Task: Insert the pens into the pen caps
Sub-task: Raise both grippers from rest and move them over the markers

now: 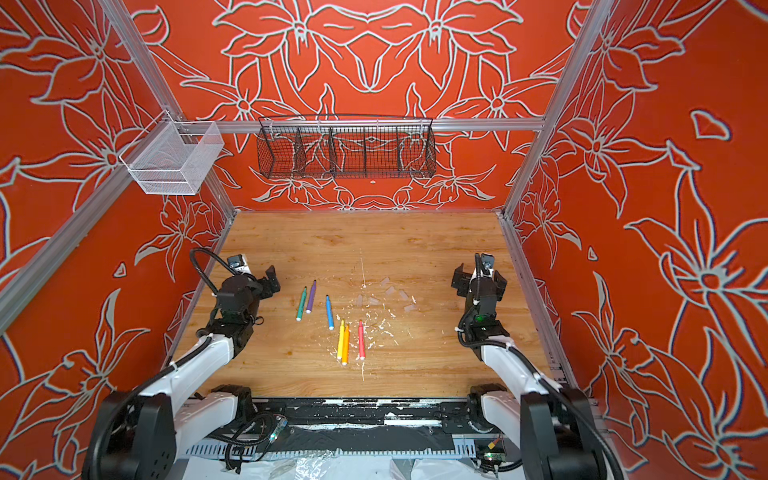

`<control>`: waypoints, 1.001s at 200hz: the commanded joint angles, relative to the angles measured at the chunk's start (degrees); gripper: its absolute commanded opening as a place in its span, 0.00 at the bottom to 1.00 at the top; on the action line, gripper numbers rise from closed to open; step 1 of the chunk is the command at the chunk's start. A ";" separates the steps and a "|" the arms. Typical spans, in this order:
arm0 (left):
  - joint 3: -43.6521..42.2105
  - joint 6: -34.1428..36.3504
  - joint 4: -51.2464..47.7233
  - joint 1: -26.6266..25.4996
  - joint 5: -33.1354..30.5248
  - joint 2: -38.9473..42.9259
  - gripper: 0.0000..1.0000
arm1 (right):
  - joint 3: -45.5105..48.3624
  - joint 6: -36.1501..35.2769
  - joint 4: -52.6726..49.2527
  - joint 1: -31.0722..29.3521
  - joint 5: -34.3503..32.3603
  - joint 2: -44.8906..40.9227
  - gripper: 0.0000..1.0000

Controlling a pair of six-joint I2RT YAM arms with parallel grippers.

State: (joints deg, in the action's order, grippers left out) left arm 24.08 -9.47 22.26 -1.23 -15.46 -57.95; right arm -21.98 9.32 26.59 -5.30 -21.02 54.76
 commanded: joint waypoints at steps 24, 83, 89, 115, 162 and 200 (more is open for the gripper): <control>1.75 -9.72 -19.73 -0.26 15.06 16.58 0.97 | -5.80 19.67 -28.20 0.25 15.99 -17.95 0.98; 1.16 -27.81 -43.73 0.27 2.63 42.84 0.97 | -17.63 27.88 -41.90 0.11 22.62 -23.85 0.97; 0.96 -26.36 -43.39 0.22 4.90 44.97 0.97 | -17.02 26.97 -39.93 0.11 25.83 -24.05 0.98; 4.68 -23.19 -47.83 0.26 13.87 47.65 0.97 | -13.28 28.24 -33.56 0.18 32.84 -22.69 0.98; 8.32 -23.24 -42.17 0.18 27.37 35.49 0.97 | -8.61 32.02 -26.33 0.13 31.81 -15.51 0.97; 18.54 -24.80 -56.02 0.12 19.10 20.12 0.97 | -11.82 31.47 -26.48 0.07 35.15 -6.84 0.94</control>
State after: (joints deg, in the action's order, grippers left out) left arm 37.63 -33.23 -25.93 -1.13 5.80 -31.35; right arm -31.20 39.38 -2.85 -5.08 10.94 44.51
